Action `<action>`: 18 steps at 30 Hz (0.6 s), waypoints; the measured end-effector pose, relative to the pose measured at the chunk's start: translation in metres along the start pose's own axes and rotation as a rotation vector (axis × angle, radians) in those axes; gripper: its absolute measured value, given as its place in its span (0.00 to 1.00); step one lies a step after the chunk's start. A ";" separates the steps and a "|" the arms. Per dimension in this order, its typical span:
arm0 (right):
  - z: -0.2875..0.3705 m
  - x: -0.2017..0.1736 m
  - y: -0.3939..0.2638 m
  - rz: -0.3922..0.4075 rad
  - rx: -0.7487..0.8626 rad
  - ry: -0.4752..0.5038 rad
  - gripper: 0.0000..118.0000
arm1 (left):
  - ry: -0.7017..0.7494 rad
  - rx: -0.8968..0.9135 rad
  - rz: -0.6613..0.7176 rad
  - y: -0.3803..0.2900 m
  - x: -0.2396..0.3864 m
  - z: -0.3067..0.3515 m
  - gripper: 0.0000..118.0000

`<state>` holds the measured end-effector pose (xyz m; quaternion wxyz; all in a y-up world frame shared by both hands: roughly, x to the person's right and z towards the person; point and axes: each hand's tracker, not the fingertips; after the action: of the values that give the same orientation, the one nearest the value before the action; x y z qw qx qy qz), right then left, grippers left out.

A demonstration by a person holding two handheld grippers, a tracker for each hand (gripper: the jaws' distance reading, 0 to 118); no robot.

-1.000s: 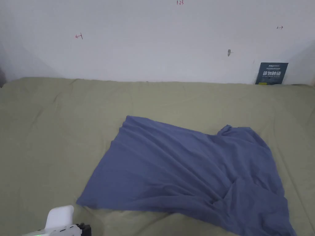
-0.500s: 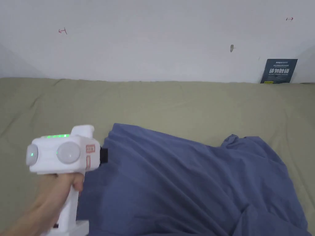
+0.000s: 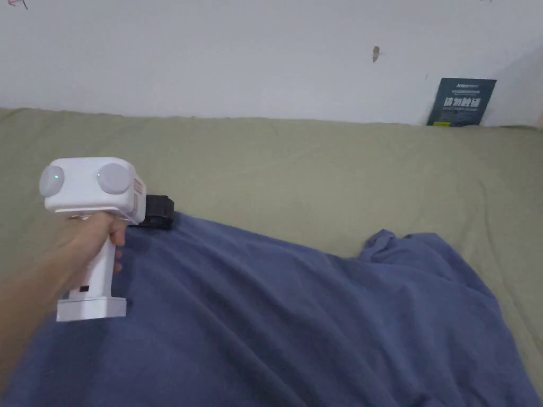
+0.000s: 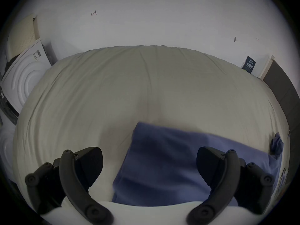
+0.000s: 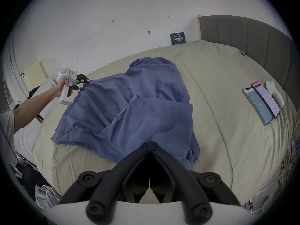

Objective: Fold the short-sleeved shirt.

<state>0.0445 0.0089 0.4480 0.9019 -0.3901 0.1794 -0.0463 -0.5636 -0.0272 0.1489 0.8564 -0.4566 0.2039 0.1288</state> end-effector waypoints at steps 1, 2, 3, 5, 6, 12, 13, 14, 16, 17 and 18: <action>0.000 -0.002 0.002 0.007 0.001 -0.001 0.00 | 0.003 -0.032 0.005 -0.001 0.000 -0.006 0.98; 0.002 -0.002 0.003 0.014 0.008 0.001 0.00 | -0.042 -0.030 -0.017 -0.003 0.001 -0.008 0.98; 0.003 -0.003 0.005 0.018 0.008 0.000 0.00 | -0.012 -0.019 -0.052 -0.007 0.005 -0.005 0.97; 0.005 -0.005 0.009 0.018 0.017 0.003 0.00 | -0.016 0.007 -0.044 -0.011 0.003 0.001 0.82; 0.006 -0.004 0.011 0.013 0.019 0.007 0.00 | -0.033 0.003 -0.018 -0.012 0.002 0.006 0.74; -0.002 0.009 0.053 0.009 0.037 -0.004 0.00 | -0.042 0.031 -0.096 -0.019 0.010 0.031 0.05; -0.006 0.011 0.067 0.034 0.053 -0.016 0.00 | -0.050 0.022 -0.114 -0.023 0.012 0.030 0.05; -0.013 0.015 0.081 0.055 0.054 -0.025 0.00 | -0.032 0.027 -0.120 -0.025 0.012 0.031 0.05; -0.041 0.026 0.119 0.084 0.037 -0.055 0.02 | -0.048 0.027 -0.095 -0.026 0.010 0.033 0.05; -0.056 0.034 0.136 0.078 0.043 -0.054 0.16 | -0.052 0.035 -0.079 -0.027 0.007 0.035 0.05; -0.074 0.042 0.155 0.083 0.031 -0.062 0.43 | -0.058 0.033 -0.071 -0.027 0.005 0.035 0.05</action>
<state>0.0478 0.0558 0.2771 0.9141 -0.3697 0.1665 0.0006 -0.5400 -0.0130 0.1835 0.8734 -0.4455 0.1645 0.1083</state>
